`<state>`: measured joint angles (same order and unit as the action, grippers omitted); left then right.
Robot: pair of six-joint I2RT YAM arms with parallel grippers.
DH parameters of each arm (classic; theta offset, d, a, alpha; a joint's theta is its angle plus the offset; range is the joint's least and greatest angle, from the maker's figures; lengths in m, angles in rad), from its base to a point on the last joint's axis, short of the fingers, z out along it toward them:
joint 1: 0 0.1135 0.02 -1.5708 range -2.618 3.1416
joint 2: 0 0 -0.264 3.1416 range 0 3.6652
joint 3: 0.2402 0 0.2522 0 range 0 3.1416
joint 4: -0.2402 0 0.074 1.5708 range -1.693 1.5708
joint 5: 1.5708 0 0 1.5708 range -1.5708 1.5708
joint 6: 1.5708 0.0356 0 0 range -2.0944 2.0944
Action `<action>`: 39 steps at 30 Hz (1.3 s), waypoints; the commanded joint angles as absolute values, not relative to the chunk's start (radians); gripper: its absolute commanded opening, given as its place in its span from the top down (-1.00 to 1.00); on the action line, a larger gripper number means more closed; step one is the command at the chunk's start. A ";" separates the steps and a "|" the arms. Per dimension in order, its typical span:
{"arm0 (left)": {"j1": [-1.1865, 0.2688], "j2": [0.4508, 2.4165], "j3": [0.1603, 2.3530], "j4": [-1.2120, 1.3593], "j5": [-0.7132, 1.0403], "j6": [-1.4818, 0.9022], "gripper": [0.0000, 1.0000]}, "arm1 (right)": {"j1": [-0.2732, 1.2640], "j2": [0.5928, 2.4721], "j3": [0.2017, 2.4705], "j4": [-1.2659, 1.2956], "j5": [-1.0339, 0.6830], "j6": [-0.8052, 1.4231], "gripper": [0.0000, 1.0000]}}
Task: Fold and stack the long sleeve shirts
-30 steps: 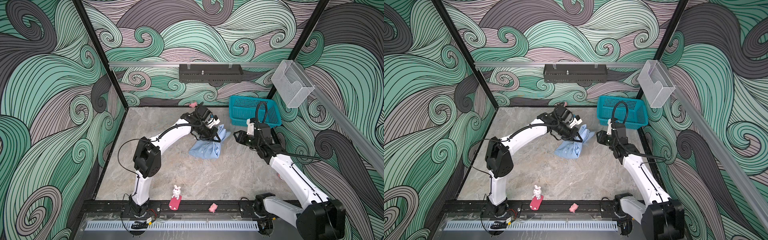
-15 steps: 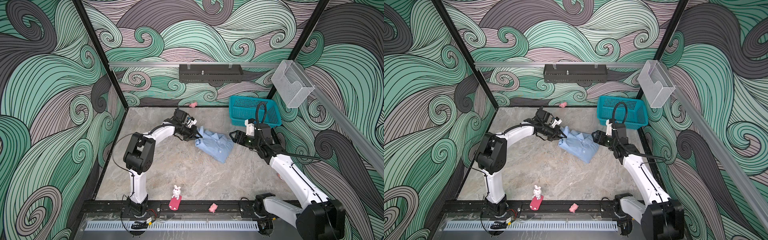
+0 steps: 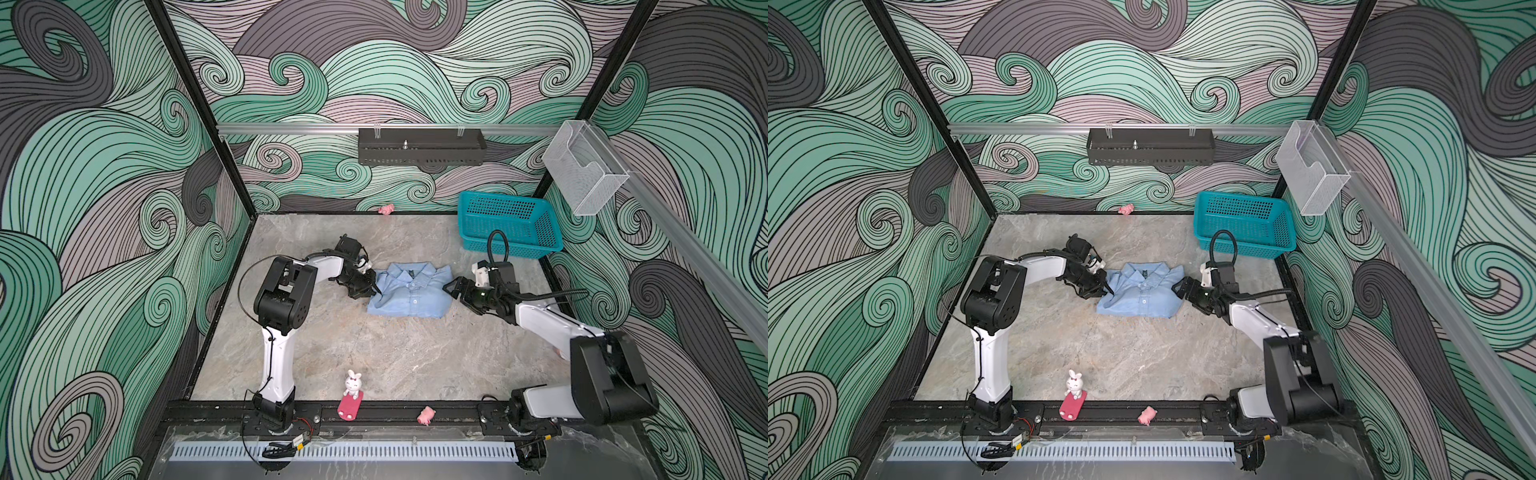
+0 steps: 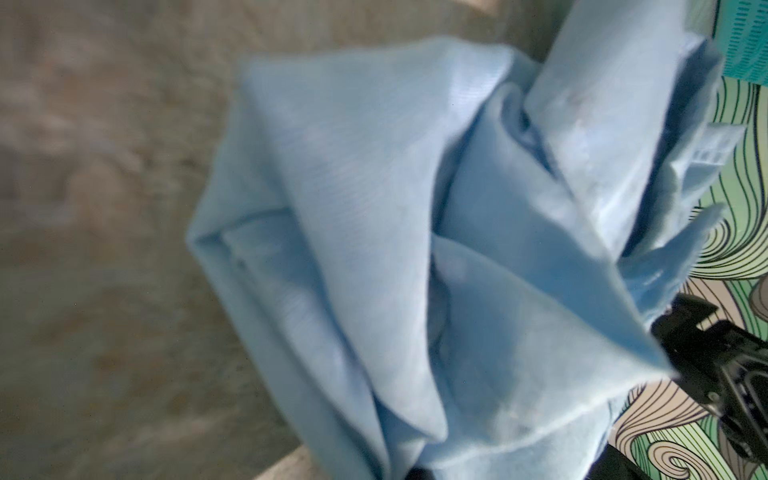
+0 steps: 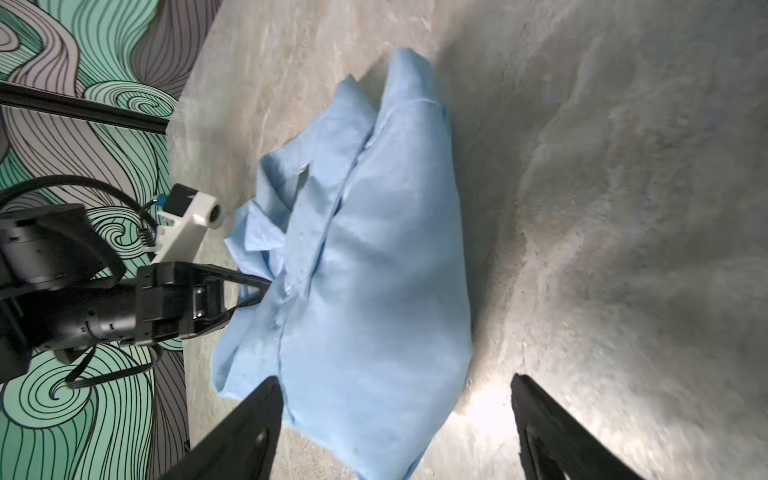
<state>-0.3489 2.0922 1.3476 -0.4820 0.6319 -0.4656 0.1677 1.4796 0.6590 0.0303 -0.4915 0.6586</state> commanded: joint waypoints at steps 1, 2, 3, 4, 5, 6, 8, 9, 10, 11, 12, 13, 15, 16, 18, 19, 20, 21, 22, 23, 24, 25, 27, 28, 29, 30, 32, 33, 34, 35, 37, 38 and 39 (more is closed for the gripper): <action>-0.342 2.100 1.351 -0.556 0.528 -0.421 1.00 | 0.168 1.602 0.643 0.255 -0.627 0.781 -0.89; -0.342 2.100 1.351 -0.559 0.522 -0.418 1.00 | 0.175 1.632 0.640 0.304 -0.645 0.804 -0.93; -0.343 2.100 1.350 -0.563 0.513 -0.415 1.00 | 0.189 1.661 0.647 0.349 -0.669 0.824 -0.93; -0.343 2.099 1.351 -0.566 0.506 -0.413 1.00 | 0.211 1.679 0.668 0.371 -0.688 0.830 -0.90; -0.343 2.099 1.350 -0.565 0.504 -0.413 1.00 | 0.233 1.691 0.693 0.371 -0.700 0.829 -0.88; -0.342 2.098 1.352 -0.566 0.505 -0.414 1.00 | 0.263 1.698 0.727 0.367 -0.719 0.824 -0.85; -0.343 2.094 1.352 -0.564 0.508 -0.419 1.00 | 0.322 1.688 0.788 0.361 -0.738 0.821 -0.76; -0.341 2.090 1.350 -0.563 0.507 -0.419 1.00 | 0.347 1.671 0.825 0.338 -0.742 0.806 -0.73; -0.341 2.084 1.350 -0.564 0.502 -0.420 1.00 | 0.374 1.650 0.869 0.282 -0.735 0.773 -0.71; -0.340 2.080 1.349 -0.566 0.499 -0.422 1.00 | 0.398 1.627 0.909 0.205 -0.717 0.732 -0.70; -0.338 2.072 1.348 -0.565 0.497 -0.423 1.00 | 0.424 1.599 0.955 0.100 -0.681 0.673 -0.69; -0.335 2.065 1.347 -0.566 0.494 -0.425 1.00 | 0.440 1.575 0.991 0.008 -0.641 0.622 -0.69; -0.330 2.048 1.344 -0.568 0.482 -0.429 1.00 | 0.466 1.537 1.051 -0.154 -0.563 0.539 -0.69; -0.328 2.039 1.342 -0.569 0.478 -0.430 1.00 | 0.469 1.524 1.059 -0.212 -0.529 0.525 -0.69; -0.325 2.024 1.347 -0.590 0.452 -0.424 1.00 | 0.469 1.513 1.054 -0.296 -0.453 0.495 -0.69; -0.324 2.017 1.348 -0.598 0.438 -0.421 1.00 | 0.469 1.511 1.044 -0.324 -0.420 0.488 -0.70; -0.322 2.009 1.348 -0.609 0.422 -0.419 1.00 | 0.468 1.515 1.032 -0.351 -0.380 0.481 -0.70; -0.319 2.001 1.347 -0.619 0.405 -0.419 1.00 | 0.467 1.520 1.022 -0.396 -0.335 0.472 -0.71; -0.316 1.992 1.345 -0.628 0.389 -0.419 1.00 | 0.467 1.525 1.020 -0.430 -0.285 0.461 -0.72; -0.314 1.979 1.341 -0.637 0.369 -0.420 1.00 | 0.466 1.528 1.016 -0.467 -0.214 0.446 -0.74; -0.310 1.965 1.333 -0.644 0.346 -0.425 0.94 | 0.458 1.531 1.011 -0.492 -0.144 0.432 -0.76; -0.306 1.945 1.319 -0.646 0.327 -0.431 0.75 | 0.444 1.531 1.001 -0.495 -0.107 0.422 -0.78; -0.291 1.898 1.288 -0.639 0.304 -0.442 0.34 | 0.404 1.531 0.984 -0.482 -0.114 0.411 -0.78; -0.282 1.864 1.270 -0.637 0.284 -0.446 0.18 | 0.384 1.532 0.978 -0.474 -0.129 0.407 -0.79; -0.276 1.836 1.258 -0.637 0.268 -0.450 0.08 | 0.369 1.532 0.976 -0.471 -0.137 0.404 -0.78; -0.266 1.797 1.247 -0.642 0.251 -0.450 -0.02 | 0.352 1.533 0.977 -0.462 -0.150 0.400 -0.77; -0.257 1.730 1.237 -0.661 0.207 -0.450 -0.18 | 0.332 1.540 0.978 -0.435 -0.182 0.399 -0.74; -0.253 1.699 1.238 -0.669 0.195 -0.444 -0.20 | 0.323 1.552 0.984 -0.424 -0.197 0.400 -0.72; -0.252 1.672 1.238 -0.665 0.203 -0.439 -0.21 | 0.316 1.571 0.994 -0.415 -0.213 0.402 -0.71; -0.251 1.657 1.238 -0.653 0.224 -0.434 -0.21 | 0.309 1.593 1.006 -0.407 -0.227 0.403 -0.69; -0.251 1.653 1.251 -0.622 0.313 -0.420 -0.20 | 0.293 1.644 1.032 -0.377 -0.267 0.408 -0.63; -0.252 1.668 1.263 -0.610 0.358 -0.424 -0.18 | 0.286 1.678 1.049 -0.367 -0.285 0.410 -0.61; -0.252 1.693 1.279 -0.598 0.404 -0.430 -0.17 | 0.280 1.712 1.074 -0.365 -0.301 0.410 -0.59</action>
<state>-0.2501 1.6554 1.2446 -0.6235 0.3004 -0.4385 0.2943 1.6451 1.0267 -0.4042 -0.2417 0.4191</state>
